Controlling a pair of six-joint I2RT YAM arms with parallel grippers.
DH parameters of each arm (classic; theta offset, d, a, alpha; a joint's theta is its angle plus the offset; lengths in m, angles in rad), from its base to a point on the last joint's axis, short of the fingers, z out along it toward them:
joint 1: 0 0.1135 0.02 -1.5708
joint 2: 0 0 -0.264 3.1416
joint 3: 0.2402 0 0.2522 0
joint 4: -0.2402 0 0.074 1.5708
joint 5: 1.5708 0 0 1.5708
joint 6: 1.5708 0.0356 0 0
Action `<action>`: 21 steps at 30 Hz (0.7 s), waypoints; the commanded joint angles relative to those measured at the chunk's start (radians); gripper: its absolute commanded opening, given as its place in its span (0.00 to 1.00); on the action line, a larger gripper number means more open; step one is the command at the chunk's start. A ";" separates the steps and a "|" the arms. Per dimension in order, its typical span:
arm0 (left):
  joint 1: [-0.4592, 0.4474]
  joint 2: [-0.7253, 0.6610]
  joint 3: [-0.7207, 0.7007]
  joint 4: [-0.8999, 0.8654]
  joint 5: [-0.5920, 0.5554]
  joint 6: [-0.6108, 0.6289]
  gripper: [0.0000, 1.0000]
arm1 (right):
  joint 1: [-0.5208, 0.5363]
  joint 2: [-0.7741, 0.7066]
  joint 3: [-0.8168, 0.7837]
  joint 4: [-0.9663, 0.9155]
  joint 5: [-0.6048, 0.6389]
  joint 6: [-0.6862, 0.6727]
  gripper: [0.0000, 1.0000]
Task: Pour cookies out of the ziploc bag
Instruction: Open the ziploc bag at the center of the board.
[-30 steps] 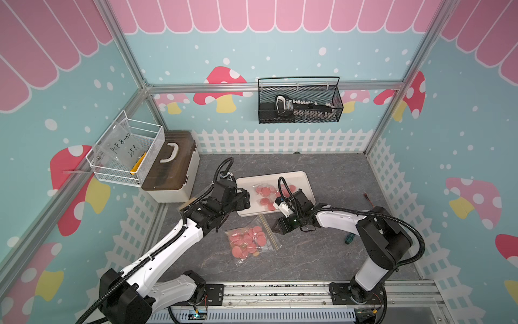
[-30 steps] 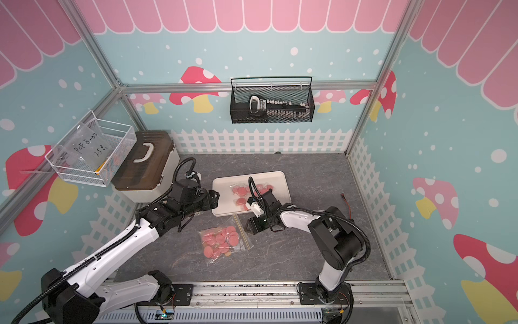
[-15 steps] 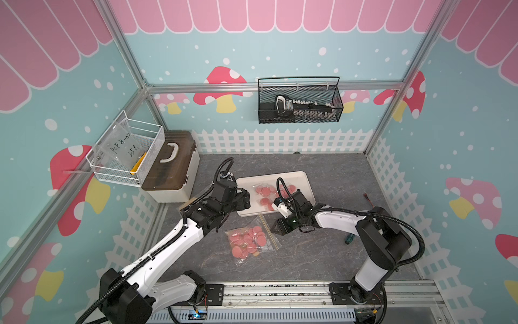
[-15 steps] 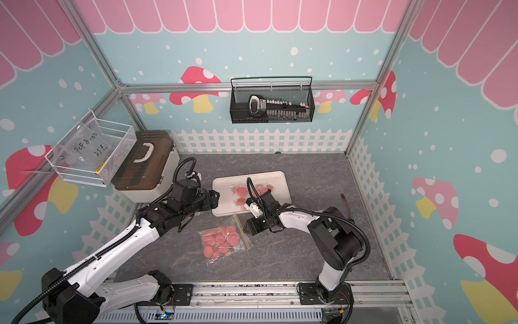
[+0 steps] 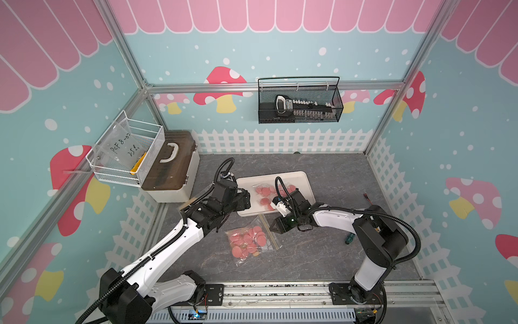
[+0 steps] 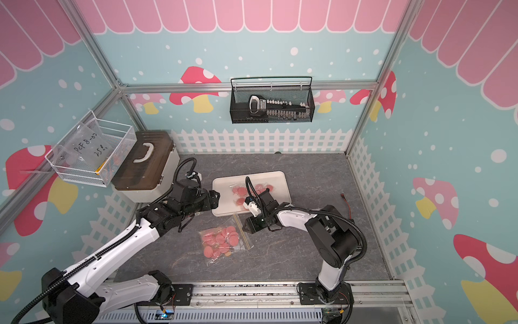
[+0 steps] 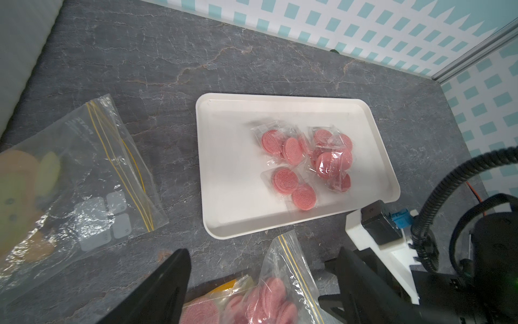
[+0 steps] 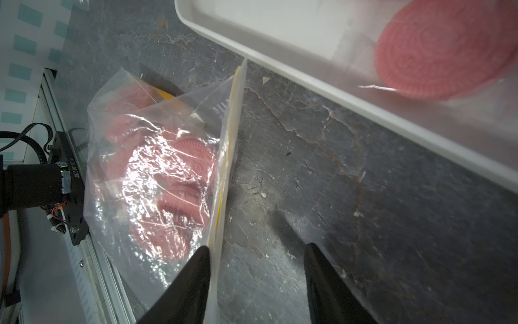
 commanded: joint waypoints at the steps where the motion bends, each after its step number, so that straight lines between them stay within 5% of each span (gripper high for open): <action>1: -0.003 -0.004 0.022 0.013 0.010 0.001 0.86 | 0.008 -0.029 0.004 0.006 0.006 -0.004 0.56; 21: -0.003 -0.016 0.014 0.008 0.009 0.000 0.86 | -0.007 0.011 0.038 -0.010 0.073 -0.005 0.62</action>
